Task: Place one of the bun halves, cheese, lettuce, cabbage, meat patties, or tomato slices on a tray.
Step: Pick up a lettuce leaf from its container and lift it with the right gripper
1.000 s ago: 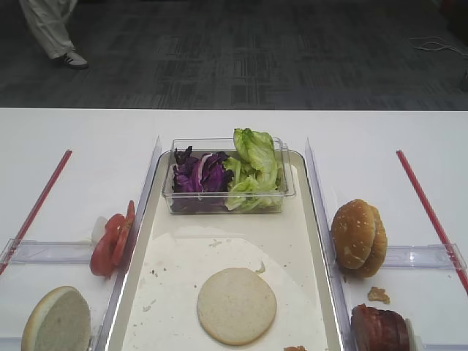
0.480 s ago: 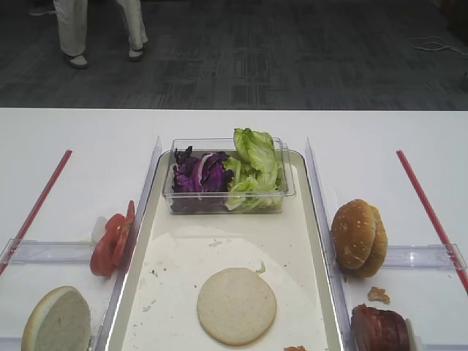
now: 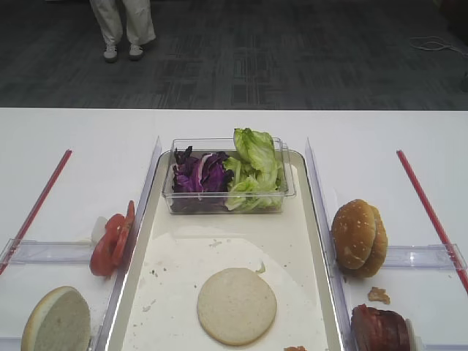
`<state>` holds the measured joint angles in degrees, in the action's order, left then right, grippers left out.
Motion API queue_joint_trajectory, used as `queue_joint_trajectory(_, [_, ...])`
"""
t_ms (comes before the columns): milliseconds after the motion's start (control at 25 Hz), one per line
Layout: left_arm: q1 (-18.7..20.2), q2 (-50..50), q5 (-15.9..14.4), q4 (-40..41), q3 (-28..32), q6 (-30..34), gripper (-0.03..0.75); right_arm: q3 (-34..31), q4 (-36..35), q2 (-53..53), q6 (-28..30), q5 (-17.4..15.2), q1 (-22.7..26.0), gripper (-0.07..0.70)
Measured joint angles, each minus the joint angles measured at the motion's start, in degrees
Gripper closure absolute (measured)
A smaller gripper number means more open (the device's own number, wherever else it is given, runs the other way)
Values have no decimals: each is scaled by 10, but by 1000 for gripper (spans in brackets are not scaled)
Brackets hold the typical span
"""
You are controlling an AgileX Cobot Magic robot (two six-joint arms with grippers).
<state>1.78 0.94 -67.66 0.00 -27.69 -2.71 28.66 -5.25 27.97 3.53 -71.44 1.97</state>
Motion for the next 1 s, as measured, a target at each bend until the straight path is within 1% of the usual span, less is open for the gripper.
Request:
queue_joint_trajectory(160, [0,0,0,0,0,0,294,0,-3,25,0,0,0,188])
queue_joint_trajectory(440, [0,0,0,-4,0,0,294,1,-9,37,1,4,0,188])
queue_joint_trajectory(600, [0,0,0,-4,0,-1,294,3,-11,64,-7,4,0,188])
queue_joint_trajectory(800, [0,0,0,-4,0,-1,294,40,-11,121,-9,5,0,188])
queue_joint_trajectory(1000, [0,0,0,-4,0,-1,294,97,2,203,-10,11,0,188])
